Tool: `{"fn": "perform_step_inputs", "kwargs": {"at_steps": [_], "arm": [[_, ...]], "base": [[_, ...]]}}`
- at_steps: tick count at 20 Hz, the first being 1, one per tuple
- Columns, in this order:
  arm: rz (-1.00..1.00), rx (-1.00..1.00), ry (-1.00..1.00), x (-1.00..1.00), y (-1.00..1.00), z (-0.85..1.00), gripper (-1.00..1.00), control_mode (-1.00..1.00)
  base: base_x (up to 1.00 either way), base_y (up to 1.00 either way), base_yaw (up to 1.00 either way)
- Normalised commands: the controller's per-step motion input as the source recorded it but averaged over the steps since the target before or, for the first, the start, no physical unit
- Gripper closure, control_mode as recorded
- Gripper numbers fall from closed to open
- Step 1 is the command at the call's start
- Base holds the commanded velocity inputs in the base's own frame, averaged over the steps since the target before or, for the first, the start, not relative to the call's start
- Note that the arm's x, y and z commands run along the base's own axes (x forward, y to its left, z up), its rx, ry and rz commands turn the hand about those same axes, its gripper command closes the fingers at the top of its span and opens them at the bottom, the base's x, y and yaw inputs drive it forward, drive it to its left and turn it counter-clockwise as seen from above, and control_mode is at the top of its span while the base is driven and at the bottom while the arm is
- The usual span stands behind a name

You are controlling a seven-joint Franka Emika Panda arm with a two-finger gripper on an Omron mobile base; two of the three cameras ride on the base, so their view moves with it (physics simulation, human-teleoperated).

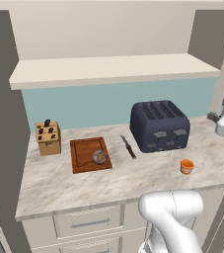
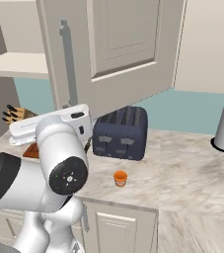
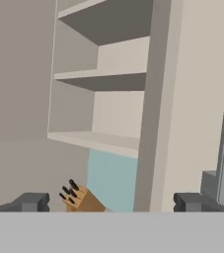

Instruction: Pick the bread, place it on the cutting board, pick the jam, place it on the counter, and close the cabinet.

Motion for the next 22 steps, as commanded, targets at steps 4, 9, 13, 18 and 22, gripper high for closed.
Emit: {"fn": "perform_step_inputs", "kwargs": {"at_steps": [4,9,13,18,22], "arm": [[0.02,0.00,-0.04,0.09,0.18,-0.04,-1.00,-1.00],[0.02,0.00,-0.03,0.15,0.24,-0.14,-1.00,-1.00],[0.01,0.00,-0.01,0.22,0.25,-0.21,-1.00,-1.00],[0.02,0.00,-0.01,0.23,0.25,-0.22,-1.00,-1.00],[0.01,0.00,-0.02,0.23,0.23,-0.20,-1.00,-1.00]], "base": [[0.00,0.00,0.00],[0.00,0.00,0.00],[0.00,0.00,0.00],[0.00,0.00,0.00],[0.00,0.00,0.00]]}}
